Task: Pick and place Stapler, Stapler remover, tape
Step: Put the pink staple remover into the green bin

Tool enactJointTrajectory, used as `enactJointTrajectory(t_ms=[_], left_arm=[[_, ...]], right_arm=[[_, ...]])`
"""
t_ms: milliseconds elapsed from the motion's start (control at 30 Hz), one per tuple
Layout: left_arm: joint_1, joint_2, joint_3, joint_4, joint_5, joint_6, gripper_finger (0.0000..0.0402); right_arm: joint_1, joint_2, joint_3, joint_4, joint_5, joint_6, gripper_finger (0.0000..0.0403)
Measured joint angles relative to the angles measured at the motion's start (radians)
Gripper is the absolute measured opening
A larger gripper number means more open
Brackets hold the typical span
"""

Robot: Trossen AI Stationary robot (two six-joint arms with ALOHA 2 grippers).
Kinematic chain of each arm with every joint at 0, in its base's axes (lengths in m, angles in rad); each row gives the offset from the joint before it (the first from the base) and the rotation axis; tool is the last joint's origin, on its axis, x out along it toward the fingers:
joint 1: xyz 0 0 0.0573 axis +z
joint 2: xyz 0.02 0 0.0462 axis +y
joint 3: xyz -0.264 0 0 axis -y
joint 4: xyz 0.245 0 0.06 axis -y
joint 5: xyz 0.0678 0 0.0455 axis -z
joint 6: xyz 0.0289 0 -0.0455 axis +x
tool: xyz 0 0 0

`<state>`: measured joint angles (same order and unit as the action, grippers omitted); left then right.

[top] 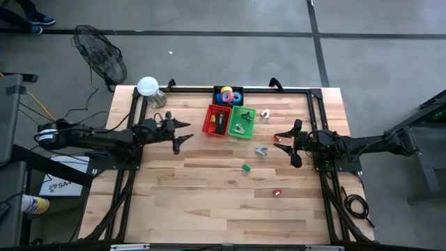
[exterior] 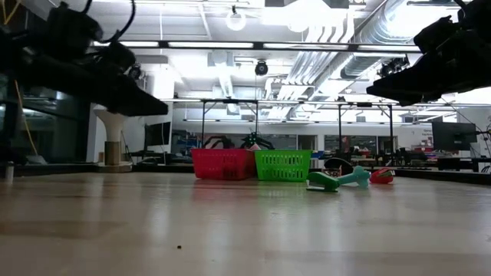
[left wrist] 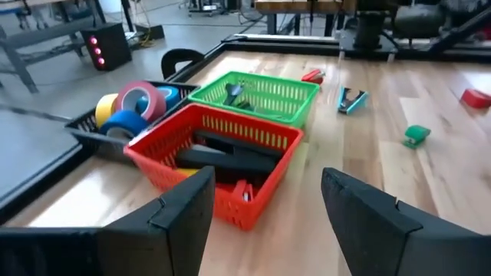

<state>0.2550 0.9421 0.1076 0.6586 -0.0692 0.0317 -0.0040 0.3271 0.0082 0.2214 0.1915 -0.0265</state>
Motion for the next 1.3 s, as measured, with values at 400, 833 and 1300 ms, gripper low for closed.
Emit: enactJointTrajectory(t_ms=[400, 833, 1300], left_arm=[[-0.002, -0.254, -0.093, -0.132, 0.075, -0.064, 0.0234], [-0.002, -0.725, -0.094, -0.607, 0.082, -0.095, 0.0234], [-0.033, -0.846, -0.094, -0.657, 0.079, -0.056, 0.0234]], right_arm=[[0.000, 0.000, 0.000, -0.001, 0.000, 0.000, 0.0185], [0.000, 0.000, 0.000, 0.000, 0.000, 0.000, 0.0185], [0.000, 0.000, 0.000, 0.000, 0.000, 0.000, 0.0185]])
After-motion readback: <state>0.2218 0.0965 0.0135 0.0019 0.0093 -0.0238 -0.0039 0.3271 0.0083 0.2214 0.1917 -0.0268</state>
